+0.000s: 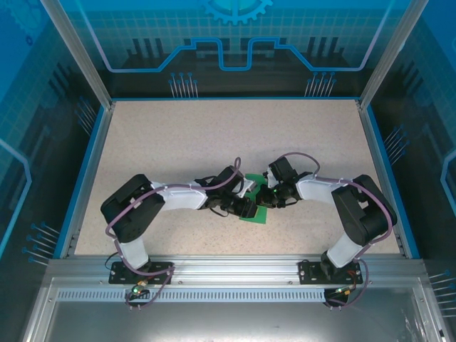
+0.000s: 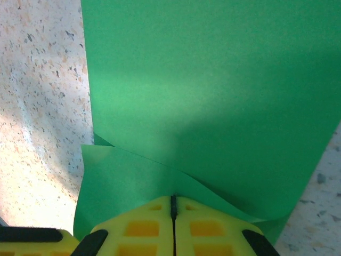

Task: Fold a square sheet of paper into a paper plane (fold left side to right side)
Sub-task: Fold the triangle a second time at the center of the table.

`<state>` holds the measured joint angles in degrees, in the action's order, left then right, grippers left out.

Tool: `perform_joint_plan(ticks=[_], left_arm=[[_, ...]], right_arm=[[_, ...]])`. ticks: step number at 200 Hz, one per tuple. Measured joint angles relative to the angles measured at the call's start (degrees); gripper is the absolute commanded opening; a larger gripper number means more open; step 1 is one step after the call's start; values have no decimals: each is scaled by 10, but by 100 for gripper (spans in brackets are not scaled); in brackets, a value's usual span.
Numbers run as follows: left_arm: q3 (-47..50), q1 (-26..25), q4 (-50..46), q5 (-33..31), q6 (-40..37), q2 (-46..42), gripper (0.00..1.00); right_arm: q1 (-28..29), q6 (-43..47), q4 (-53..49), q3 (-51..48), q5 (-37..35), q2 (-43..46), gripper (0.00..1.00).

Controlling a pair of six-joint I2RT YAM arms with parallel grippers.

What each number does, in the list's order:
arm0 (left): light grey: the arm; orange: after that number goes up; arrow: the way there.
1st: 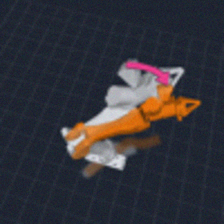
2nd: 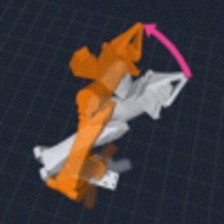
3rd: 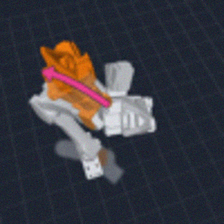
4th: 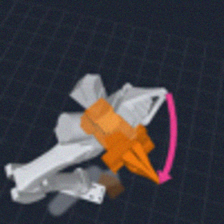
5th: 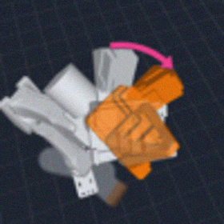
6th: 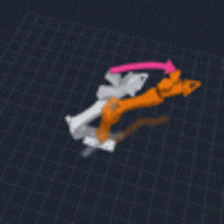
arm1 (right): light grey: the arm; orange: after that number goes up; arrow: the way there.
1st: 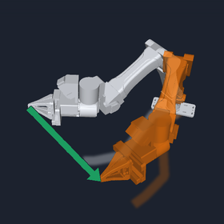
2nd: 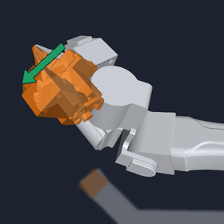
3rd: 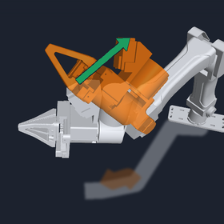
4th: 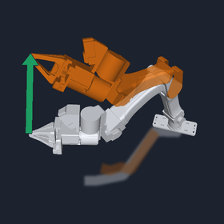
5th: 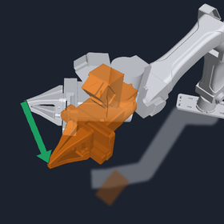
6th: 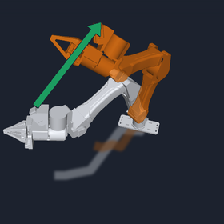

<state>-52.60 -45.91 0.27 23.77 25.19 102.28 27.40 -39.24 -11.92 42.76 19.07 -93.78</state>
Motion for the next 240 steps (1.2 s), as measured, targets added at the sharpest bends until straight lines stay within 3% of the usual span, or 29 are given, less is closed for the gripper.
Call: perform_joint_plan(ticks=[101, 186, 240], left_arm=[[9, 0, -4, -34, 0, 13, 28], [39, 2, 14, -49, 0, 0, 17], [85, 4, -10, -51, 0, -53, 15]], right_arm=[[0, 8, -12, 5, -6, 0, 7], [0, 14, -26, 9, -8, 0, 7], [0, 18, -34, 12, -9, 0, 6]])
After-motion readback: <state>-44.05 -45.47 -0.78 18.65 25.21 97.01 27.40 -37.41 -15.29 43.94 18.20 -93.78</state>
